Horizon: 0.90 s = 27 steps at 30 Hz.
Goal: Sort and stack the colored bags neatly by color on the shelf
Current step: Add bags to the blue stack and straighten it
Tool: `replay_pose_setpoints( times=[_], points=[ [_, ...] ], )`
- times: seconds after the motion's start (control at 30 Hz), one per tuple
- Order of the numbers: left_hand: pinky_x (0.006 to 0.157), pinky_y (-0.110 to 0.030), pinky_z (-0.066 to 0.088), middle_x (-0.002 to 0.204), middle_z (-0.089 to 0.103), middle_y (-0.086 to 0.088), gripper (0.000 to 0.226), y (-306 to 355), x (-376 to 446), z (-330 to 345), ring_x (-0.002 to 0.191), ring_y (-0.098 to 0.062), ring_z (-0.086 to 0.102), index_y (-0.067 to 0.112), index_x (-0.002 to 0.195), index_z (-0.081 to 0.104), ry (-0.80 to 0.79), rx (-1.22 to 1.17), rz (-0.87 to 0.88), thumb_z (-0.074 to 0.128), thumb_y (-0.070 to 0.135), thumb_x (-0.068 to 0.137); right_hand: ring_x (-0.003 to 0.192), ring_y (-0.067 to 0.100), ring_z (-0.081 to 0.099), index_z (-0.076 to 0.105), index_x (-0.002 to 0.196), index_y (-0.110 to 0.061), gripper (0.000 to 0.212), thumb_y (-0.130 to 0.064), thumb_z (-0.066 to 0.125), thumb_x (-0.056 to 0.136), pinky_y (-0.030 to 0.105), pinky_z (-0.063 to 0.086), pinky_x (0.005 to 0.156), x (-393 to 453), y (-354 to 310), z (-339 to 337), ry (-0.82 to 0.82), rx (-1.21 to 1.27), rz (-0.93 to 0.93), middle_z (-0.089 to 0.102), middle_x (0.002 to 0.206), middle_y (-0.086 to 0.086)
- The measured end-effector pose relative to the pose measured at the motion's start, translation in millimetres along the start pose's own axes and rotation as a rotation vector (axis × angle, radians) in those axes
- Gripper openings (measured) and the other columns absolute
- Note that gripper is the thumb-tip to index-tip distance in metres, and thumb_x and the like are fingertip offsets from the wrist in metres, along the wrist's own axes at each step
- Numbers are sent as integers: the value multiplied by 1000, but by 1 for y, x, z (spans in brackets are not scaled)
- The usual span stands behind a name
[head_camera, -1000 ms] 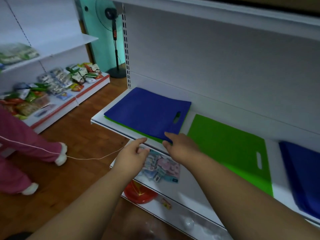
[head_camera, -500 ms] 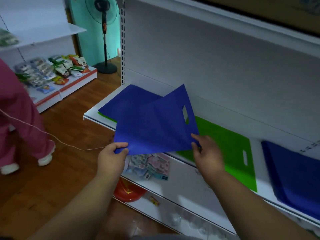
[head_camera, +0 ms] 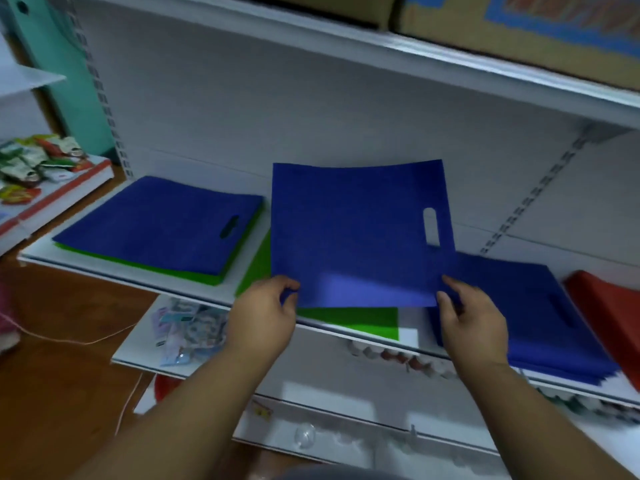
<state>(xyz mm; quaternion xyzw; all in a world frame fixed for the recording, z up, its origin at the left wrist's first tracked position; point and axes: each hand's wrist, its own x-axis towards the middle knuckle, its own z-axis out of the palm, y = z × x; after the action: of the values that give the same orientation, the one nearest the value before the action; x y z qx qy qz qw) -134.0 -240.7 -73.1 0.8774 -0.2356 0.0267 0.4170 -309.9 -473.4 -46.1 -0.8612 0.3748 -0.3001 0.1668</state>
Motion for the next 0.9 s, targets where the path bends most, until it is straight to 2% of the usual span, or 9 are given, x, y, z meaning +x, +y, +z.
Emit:
replay_pose_setpoints(
  times=[0.17, 0.27, 0.4, 0.6, 0.77, 0.9],
  points=[
    [79, -32, 48, 103, 69, 0, 17, 79, -14, 72, 95, -24, 63, 25, 103, 72, -38, 52, 118, 67, 20, 88, 109, 28, 60, 63, 127, -14, 33, -23, 59, 96, 33, 45, 85, 9, 96, -53, 14, -66, 51, 65, 120, 7],
    [72, -31, 46, 98, 67, 1, 16, 123, -34, 119, 90, -24, 63, 28, 103, 71, -73, 135, 190, 66, 24, 88, 109, 31, 61, 66, 124, -13, 31, -21, 61, 95, 37, 48, 88, 14, 159, -84, 22, -94, 83, 66, 117, 9],
    [67, -33, 49, 90, 68, -4, 16, 173, -52, 173, 81, -29, 64, 25, 99, 74, -112, 248, 263, 71, 22, 84, 106, 33, 62, 66, 124, -14, 31, -22, 57, 96, 40, 51, 86, 27, 222, -121, -76, -202, 95, 66, 118, 12],
    [52, -30, 46, 67, 62, -6, 14, 204, -70, 217, 57, -31, 59, 21, 80, 77, -146, 473, 334, 81, 13, 69, 95, 31, 61, 64, 123, -13, 30, -20, 52, 97, 36, 48, 76, 42, 267, -142, -255, -321, 97, 65, 111, 13],
    [53, -30, 42, 68, 61, -7, 6, 209, -75, 230, 58, -32, 59, 21, 76, 77, -152, 541, 313, 78, 17, 71, 83, 28, 62, 66, 110, -8, 23, -20, 51, 97, 39, 53, 72, 48, 283, -138, -354, -354, 130, 64, 103, 11],
    [54, -29, 38, 72, 58, -8, 4, 206, -72, 234, 60, -33, 58, 21, 75, 78, -164, 538, 297, 79, 18, 72, 78, 26, 58, 65, 101, -11, 18, -21, 51, 95, 33, 47, 62, 51, 281, -135, -368, -431, 107, 61, 96, 7]
  ],
)
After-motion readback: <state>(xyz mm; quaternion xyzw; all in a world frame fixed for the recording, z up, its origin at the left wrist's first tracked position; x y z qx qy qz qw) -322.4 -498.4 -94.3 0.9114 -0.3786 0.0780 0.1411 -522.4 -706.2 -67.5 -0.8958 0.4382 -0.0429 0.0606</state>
